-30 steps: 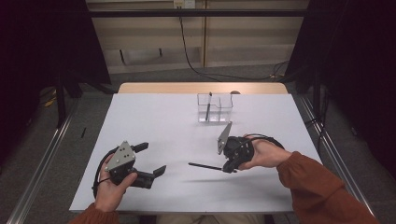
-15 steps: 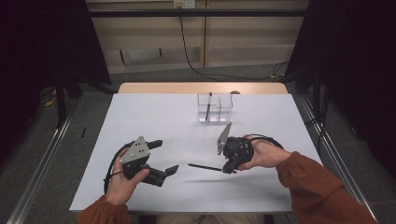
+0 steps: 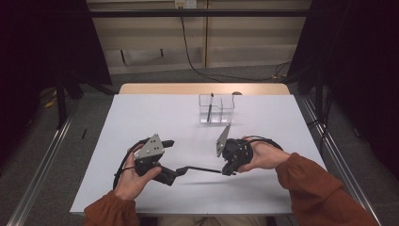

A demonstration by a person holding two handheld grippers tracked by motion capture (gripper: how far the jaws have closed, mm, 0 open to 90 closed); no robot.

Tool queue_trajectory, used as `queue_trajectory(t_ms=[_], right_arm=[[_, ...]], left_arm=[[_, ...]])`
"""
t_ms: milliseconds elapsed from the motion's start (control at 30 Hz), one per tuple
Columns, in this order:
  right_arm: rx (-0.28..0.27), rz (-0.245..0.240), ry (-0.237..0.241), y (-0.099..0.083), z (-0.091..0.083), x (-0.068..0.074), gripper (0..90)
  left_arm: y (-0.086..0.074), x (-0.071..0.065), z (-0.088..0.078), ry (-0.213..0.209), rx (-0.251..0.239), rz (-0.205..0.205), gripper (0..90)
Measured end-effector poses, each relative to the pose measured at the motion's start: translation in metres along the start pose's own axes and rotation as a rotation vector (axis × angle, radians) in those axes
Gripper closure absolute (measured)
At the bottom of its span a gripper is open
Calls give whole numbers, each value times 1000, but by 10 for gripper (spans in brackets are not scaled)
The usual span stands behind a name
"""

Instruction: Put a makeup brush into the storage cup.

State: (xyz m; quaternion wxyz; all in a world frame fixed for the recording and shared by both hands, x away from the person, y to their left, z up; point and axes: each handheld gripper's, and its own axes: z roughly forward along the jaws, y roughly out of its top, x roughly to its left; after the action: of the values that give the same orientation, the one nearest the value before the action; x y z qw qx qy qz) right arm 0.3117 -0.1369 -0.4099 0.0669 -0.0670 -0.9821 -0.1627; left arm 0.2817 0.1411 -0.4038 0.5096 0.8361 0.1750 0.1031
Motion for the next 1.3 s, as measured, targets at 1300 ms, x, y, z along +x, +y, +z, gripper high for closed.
queue_trajectory(t_ms=[1300], right_arm=[[60,-20,-17,5,1,2,848]], left_arm=[[24,-8,56,-242,435,143,56]])
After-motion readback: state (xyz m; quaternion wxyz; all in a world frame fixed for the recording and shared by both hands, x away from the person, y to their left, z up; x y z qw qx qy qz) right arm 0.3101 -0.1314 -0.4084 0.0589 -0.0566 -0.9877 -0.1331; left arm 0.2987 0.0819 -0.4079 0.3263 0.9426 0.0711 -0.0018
